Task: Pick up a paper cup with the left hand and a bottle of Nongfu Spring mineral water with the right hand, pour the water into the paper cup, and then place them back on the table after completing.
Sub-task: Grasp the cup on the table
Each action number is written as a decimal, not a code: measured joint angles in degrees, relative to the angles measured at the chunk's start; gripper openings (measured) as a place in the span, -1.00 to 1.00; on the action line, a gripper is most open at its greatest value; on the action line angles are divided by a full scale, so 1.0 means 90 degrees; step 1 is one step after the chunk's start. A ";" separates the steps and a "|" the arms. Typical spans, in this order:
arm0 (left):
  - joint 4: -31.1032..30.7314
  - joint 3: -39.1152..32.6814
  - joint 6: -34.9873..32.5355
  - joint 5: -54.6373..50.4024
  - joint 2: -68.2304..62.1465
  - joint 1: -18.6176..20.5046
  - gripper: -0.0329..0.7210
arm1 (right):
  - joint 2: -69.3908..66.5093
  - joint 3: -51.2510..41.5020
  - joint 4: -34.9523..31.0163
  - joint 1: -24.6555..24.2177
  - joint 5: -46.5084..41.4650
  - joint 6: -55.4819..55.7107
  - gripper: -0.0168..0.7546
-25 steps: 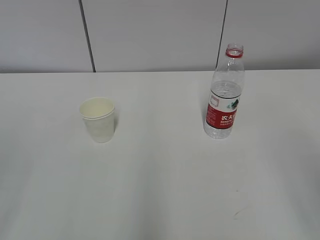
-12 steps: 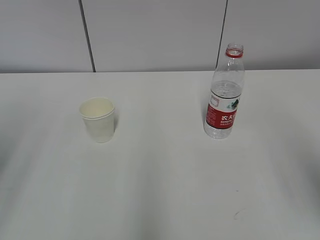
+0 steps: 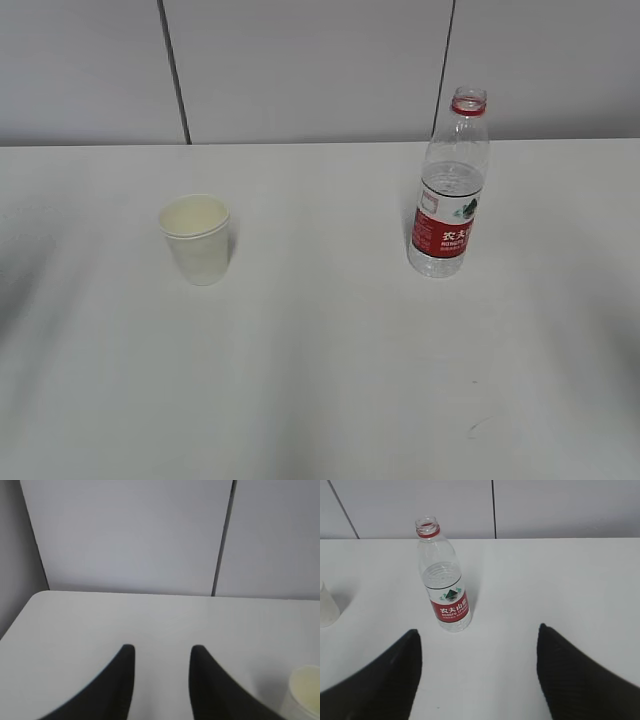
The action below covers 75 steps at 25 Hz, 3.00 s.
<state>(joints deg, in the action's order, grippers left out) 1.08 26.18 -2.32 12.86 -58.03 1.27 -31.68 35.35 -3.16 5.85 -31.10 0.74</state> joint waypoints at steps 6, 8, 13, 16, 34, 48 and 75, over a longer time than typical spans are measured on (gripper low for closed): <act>-0.1552 -0.0400 0.0197 0.1943 -0.1254 0.0000 -0.28 | 0.0000 0.0000 0.0000 0.0000 0.0040 0.0000 0.42; -0.1794 -0.0511 0.0441 0.2428 -0.1583 0.0000 -0.28 | 0.0000 0.0000 0.0000 0.0000 0.0051 0.0000 0.42; -0.1917 -0.0803 0.0718 0.3052 -0.1953 0.0000 -0.28 | 0.0000 0.0000 0.0000 0.0000 0.0051 0.0000 0.42; -0.1956 -0.0873 0.0745 0.3125 -0.1979 0.0000 -0.28 | 0.0000 0.0000 0.0000 0.0000 0.0051 0.0000 0.42; -0.3649 -0.0873 0.1690 0.4581 -0.3555 0.0000 0.03 | 0.0000 0.0000 0.0000 0.0000 0.0097 0.0000 0.42; -0.4082 -0.0468 0.1473 0.5801 -0.5917 0.0000 0.81 | 0.0000 0.0000 0.0000 0.0000 0.0284 0.0000 0.42; -0.3206 0.1896 0.1236 0.5813 -0.7541 -0.1433 0.65 | 0.0000 0.0000 0.0012 0.0000 0.0284 0.0000 0.42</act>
<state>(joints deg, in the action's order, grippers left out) -27.78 43.24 8.81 65.18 -125.90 -11.63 -31.68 35.35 -3.06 5.85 -28.54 0.74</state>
